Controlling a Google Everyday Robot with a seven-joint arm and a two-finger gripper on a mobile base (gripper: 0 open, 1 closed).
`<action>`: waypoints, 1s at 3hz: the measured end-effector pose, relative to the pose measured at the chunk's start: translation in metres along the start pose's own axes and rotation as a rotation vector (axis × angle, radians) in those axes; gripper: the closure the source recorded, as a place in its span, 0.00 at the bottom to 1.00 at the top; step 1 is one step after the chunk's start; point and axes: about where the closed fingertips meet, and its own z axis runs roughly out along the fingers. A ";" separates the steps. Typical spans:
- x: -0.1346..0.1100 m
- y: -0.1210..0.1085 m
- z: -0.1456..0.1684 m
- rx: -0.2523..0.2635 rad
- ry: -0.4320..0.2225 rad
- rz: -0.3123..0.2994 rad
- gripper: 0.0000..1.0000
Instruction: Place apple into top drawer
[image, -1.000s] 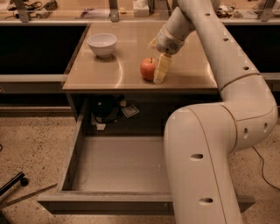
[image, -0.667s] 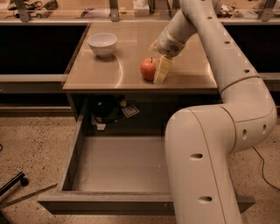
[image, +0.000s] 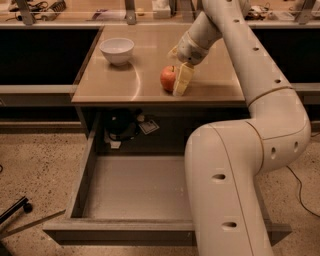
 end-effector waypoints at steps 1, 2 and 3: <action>-0.010 -0.002 0.002 -0.003 -0.004 -0.024 0.00; -0.013 -0.002 0.003 -0.006 -0.006 -0.030 0.00; -0.013 -0.002 0.003 -0.006 -0.006 -0.030 0.19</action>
Offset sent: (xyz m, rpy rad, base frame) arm -0.0087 -0.0008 0.0158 -0.0321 0.0595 0.0796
